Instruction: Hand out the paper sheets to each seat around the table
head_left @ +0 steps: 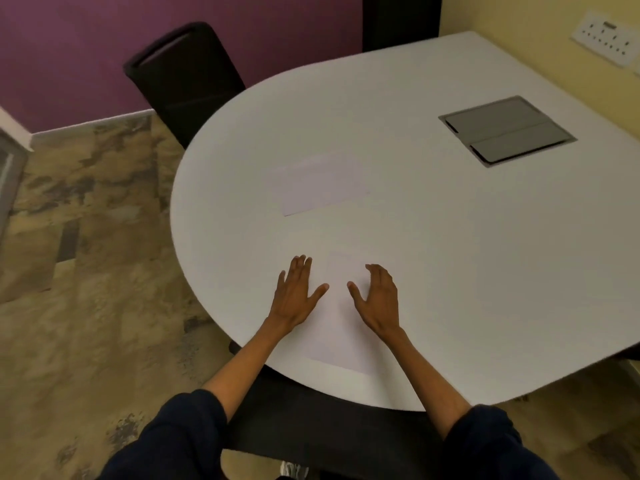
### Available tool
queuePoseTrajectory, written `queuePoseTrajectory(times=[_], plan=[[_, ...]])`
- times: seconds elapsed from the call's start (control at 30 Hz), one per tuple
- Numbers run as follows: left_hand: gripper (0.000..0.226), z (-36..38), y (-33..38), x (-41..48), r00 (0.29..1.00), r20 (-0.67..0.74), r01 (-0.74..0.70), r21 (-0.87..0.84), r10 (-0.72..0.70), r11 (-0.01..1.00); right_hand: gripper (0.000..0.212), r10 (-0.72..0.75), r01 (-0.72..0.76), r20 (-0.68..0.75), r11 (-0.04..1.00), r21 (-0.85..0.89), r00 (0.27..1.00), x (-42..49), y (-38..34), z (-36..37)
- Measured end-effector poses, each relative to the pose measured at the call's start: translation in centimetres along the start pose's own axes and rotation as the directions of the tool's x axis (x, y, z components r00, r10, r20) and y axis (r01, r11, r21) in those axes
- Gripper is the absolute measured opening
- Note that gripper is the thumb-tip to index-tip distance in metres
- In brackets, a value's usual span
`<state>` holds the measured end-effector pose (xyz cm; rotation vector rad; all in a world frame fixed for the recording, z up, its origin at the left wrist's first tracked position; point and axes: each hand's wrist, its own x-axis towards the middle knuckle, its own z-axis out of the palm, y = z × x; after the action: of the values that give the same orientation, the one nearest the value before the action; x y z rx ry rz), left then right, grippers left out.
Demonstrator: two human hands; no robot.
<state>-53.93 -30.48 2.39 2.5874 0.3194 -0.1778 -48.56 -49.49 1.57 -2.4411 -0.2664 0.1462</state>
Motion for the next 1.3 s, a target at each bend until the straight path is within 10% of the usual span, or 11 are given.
queuePoseTrajectory(times=[0.53, 1.3], plan=[[0.081, -19.6, -9.8, -9.8, 0.782, -0.567, 0.224, -0.132, -0.259, 0.966, 0.054, -0.537, 0.548, -0.111, 0.826, 0.134, 0.836, 1.2, -24.7, 2.7], [0.083, -34.4, -37.9, -32.4, 0.505, -0.767, 0.404, -0.196, -0.397, 0.893, 0.06, -0.759, 0.75, -0.076, 0.613, 0.247, 0.646, -14.5, -54.0, 22.4]])
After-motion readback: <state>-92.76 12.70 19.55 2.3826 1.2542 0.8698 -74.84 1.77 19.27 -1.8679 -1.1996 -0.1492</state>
